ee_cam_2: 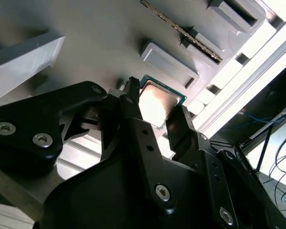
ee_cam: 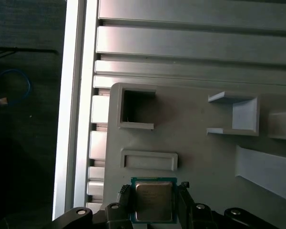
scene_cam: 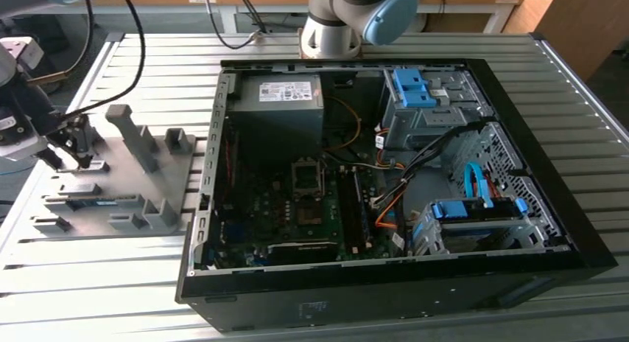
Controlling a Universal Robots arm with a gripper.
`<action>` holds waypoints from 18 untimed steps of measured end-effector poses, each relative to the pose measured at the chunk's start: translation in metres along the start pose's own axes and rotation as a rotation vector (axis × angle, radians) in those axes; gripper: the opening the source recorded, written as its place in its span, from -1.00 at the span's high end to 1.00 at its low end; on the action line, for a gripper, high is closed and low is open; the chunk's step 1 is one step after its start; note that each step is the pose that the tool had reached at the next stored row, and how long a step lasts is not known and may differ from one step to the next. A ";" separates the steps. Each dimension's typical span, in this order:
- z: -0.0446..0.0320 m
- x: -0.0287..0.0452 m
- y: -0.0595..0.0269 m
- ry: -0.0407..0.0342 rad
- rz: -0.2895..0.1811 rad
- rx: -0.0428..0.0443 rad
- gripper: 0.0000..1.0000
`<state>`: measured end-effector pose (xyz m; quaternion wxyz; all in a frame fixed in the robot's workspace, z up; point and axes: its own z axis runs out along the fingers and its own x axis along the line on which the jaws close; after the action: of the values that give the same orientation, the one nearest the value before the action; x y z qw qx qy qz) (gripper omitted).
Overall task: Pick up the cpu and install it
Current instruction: 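Pick up the cpu and move it towards the insertion slot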
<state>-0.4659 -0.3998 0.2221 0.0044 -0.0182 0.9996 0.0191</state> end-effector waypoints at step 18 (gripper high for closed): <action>-0.0303 -0.0003 0.0011 0.0001 0.000 0.0000 0.06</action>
<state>-0.4659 -0.3998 0.2524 0.0044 -0.0182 0.9996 0.0191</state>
